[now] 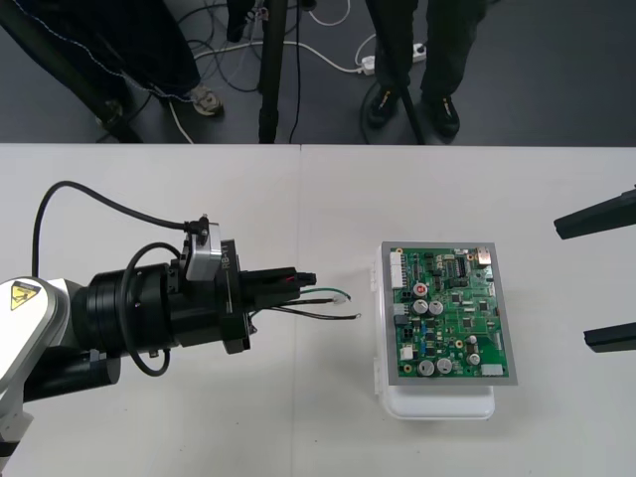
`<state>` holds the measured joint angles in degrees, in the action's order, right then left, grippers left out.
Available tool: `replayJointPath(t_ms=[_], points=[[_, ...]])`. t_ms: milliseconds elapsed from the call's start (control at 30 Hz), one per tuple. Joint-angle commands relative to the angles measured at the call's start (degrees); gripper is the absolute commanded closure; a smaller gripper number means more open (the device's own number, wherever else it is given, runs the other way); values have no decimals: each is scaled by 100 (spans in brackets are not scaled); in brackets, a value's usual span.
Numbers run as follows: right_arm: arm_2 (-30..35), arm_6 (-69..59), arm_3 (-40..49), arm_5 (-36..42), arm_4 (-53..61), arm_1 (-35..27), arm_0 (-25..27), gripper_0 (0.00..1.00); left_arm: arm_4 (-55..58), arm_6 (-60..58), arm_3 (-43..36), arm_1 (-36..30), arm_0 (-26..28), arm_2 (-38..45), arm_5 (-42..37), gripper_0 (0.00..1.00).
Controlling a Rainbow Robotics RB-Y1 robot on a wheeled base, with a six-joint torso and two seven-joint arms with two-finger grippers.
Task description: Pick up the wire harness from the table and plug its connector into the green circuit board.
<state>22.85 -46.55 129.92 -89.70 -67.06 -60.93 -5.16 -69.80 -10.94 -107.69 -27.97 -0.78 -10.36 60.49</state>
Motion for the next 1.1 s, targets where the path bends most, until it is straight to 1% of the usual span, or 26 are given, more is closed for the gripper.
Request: replayJointPath(t_ms=[33, 267, 600, 800, 933, 1100], points=[[334, -232, 376, -30, 131, -261, 94, 0, 230, 769, 521, 72, -176, -115, 534, 100], [404, -328, 631, -30, 61, -358, 94, 0, 581, 1595, 1734, 72, -765, -326, 1246, 100], [510, -267, 613, -30, 52, -358, 94, 0, 1100, 2799, 2964, 125, -1451, -1021, 1466, 100], [378, -205, 622, -30, -36, -358, 86, 0, 1109, 3414, 3773, 424, -1767, -1065, 1826, 100], [307, -170, 675, -30, -62, -349, 86, 0, 1082, 3774, 4195, 591, -1961, -1065, 1975, 100], [114, -161, 771, -30, -115, -349, 59, 0, 977, 4038, 4247, 714, -2040, -1065, 1967, 100]])
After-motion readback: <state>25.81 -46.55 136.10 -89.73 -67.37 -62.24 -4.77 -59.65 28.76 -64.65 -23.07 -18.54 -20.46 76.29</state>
